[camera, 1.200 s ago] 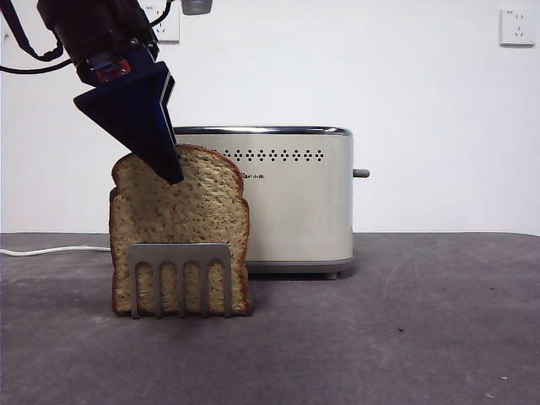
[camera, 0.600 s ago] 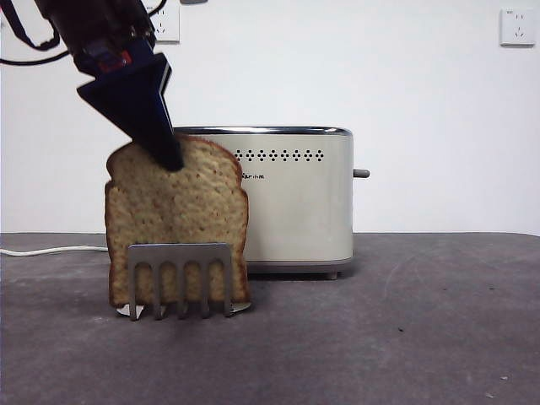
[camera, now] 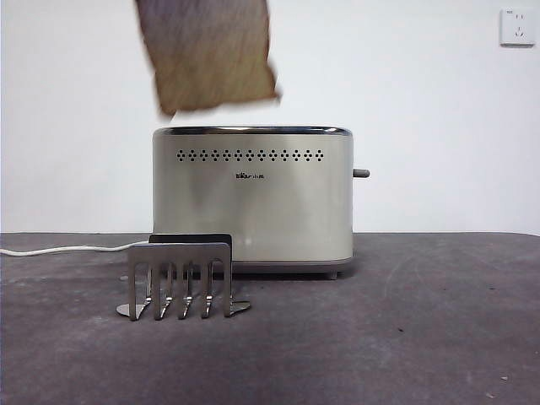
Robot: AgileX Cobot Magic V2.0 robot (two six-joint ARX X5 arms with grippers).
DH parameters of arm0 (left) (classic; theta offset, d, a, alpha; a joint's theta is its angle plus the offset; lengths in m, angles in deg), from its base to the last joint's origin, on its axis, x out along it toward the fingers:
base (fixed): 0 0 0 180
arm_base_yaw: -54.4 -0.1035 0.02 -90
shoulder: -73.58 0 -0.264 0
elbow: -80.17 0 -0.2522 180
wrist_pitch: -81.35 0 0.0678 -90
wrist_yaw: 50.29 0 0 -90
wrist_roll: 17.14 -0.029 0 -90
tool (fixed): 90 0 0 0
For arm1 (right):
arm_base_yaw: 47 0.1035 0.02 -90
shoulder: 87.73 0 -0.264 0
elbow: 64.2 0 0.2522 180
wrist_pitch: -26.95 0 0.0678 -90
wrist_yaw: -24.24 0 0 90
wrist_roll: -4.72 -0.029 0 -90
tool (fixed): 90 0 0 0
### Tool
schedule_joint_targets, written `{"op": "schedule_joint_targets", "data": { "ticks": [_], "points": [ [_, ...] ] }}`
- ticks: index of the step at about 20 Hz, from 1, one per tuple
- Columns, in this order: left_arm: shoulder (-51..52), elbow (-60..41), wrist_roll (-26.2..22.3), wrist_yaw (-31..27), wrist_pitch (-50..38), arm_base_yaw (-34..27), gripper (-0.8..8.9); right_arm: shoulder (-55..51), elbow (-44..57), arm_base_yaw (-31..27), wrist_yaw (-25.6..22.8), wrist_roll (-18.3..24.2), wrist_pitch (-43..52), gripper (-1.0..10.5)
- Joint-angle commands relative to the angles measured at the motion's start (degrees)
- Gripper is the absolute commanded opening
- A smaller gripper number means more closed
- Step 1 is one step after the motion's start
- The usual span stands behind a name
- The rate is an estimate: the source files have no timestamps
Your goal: Pick up a slice of bread from the rack,put the bread on the toaster,press the button
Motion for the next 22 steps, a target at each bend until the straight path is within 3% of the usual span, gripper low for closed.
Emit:
{"op": "schedule_joint_targets", "data": {
  "ticks": [1, 5, 10, 22],
  "points": [
    [0.24, 3.28, -0.61, 0.37, -3.3, 0.22, -0.09, 0.81, -0.15, 0.15, 0.09, 0.48, 0.02, -0.1],
    [-1.03, 4.15, -5.05, 0.17, -9.11, 0.04, -0.09, 2.21, -0.15, 0.15, 0.09, 0.48, 0.02, -0.1],
    [-6.32, 4.24, -10.32, -4.17, -11.8, -1.22, -0.1, 2.75, -0.15, 0.15, 0.11, 0.48, 0.0, -0.1],
    [-16.04, 7.52, -14.03, -1.07, -11.87, -5.16, -0.1, 4.35, -0.15, 2.36, 0.11, 0.92, 0.02, -0.1]
  ]
}}
